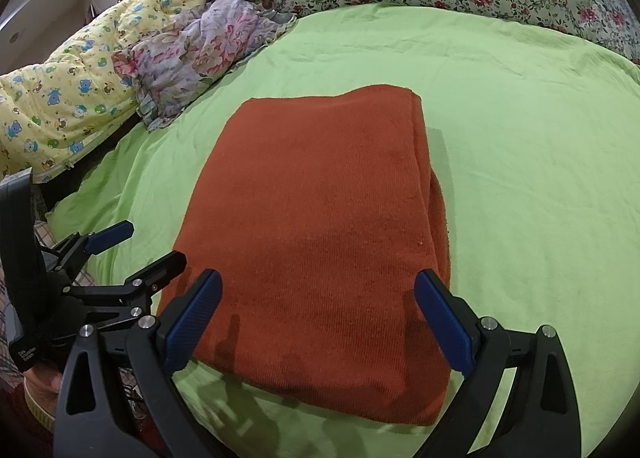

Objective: Fold small clothes

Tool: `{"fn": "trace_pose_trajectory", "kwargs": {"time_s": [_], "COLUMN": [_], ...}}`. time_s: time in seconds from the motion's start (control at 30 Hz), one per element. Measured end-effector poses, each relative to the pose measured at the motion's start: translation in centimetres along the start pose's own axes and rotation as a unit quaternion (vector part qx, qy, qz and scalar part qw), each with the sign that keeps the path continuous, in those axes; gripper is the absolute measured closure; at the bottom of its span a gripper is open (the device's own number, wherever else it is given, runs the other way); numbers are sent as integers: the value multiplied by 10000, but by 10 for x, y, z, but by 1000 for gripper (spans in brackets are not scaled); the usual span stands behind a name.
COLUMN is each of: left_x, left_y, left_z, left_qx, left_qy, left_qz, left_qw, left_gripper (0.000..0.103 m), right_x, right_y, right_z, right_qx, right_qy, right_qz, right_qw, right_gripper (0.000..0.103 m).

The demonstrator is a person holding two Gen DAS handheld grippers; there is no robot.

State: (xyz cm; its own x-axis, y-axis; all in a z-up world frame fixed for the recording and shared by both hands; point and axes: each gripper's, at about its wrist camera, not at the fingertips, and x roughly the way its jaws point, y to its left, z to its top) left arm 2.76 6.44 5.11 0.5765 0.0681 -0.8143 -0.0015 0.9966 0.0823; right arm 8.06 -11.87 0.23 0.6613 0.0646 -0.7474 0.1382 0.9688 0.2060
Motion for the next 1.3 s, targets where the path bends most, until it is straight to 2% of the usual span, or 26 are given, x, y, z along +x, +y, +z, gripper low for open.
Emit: {"fn": "trace_pose_trajectory", "kwargs": {"time_s": [1.3], "left_x": [-1], "left_y": [3], "left_z": [2], "left_qx": [-31], "left_qy": [17], "left_qz": [21], "left_qw": [10000], "left_gripper": [10], "right_x": [-1], "right_y": [3], "right_z": [3], "right_qx": [29], "right_qy": [-30], "right_qz": [-14], "right_qw": [10000], "right_gripper": [6]}}
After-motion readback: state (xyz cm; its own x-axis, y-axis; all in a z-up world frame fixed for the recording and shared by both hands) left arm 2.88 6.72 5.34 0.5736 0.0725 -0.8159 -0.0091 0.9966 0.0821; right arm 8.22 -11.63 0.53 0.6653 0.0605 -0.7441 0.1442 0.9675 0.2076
